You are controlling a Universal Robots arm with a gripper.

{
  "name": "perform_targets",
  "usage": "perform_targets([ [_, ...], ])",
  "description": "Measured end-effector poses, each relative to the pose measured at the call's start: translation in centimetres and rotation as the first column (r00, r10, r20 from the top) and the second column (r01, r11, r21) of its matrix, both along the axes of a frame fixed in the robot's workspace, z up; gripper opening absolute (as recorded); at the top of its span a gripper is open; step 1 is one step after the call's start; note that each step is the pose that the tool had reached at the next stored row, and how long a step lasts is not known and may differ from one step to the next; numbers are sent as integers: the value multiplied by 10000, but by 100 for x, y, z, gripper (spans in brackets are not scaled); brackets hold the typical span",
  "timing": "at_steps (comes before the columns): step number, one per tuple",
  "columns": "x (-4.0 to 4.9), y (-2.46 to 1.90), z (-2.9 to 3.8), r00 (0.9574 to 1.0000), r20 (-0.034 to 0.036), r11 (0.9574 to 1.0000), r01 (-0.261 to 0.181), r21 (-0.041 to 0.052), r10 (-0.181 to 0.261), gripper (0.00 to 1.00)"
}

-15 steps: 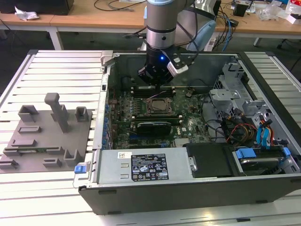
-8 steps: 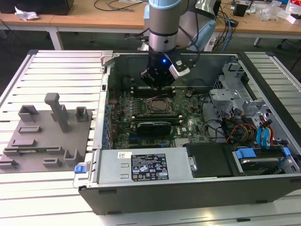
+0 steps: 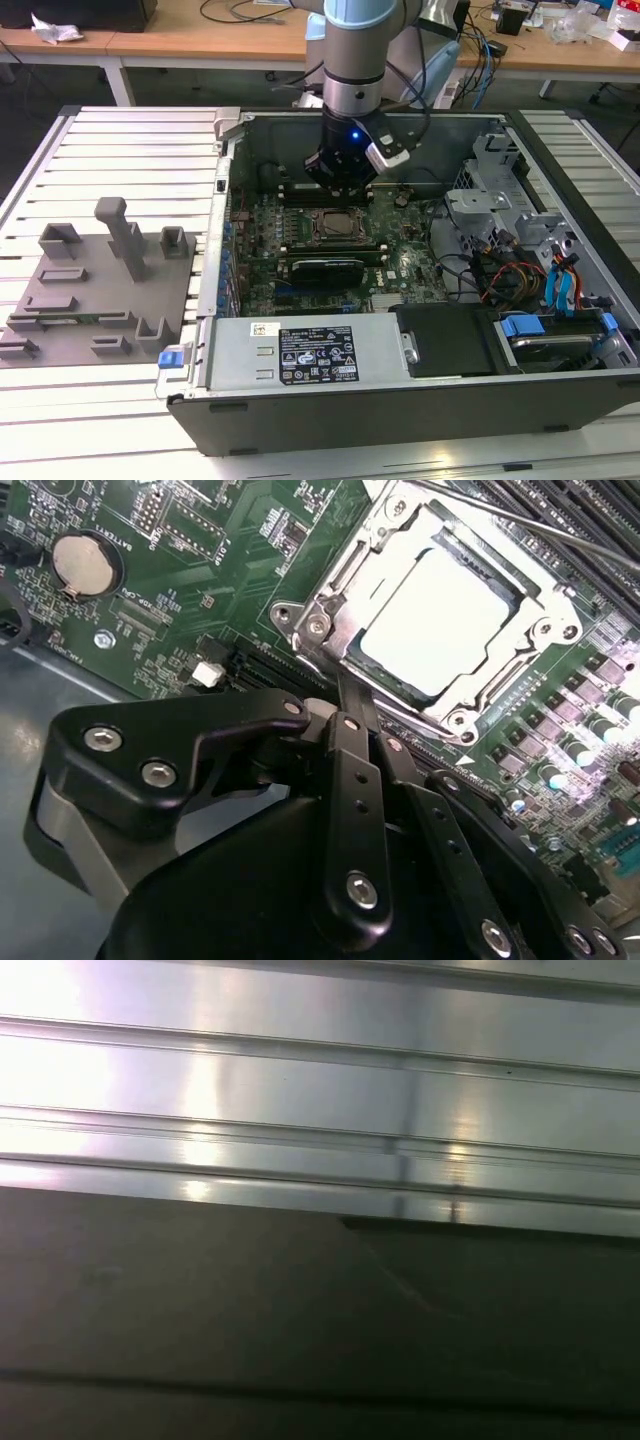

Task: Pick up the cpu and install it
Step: 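Install the first cpu locking lever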

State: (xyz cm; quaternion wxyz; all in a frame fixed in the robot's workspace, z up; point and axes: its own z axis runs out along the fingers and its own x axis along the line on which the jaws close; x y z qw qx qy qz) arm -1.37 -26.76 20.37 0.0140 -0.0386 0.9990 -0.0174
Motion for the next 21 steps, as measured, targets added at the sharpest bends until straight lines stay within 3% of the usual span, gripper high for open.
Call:
perform_targets([
  [10, 80, -1, -23, 10000, -2, 10000, 0, 2, 0, 11],
  [16, 80, -9, -39, 10000, -15, 9999, -5, 172, 5, 11],
  [18, 86, 2, 7, 10000, 12, 9999, -6, 149, 6, 11],
  [19, 86, 1, 39, 10000, 6, 10000, -6, 93, 6, 11],
  [21, 86, -2, 55, 10000, 8, 10000, -7, 59, 7, 11],
])
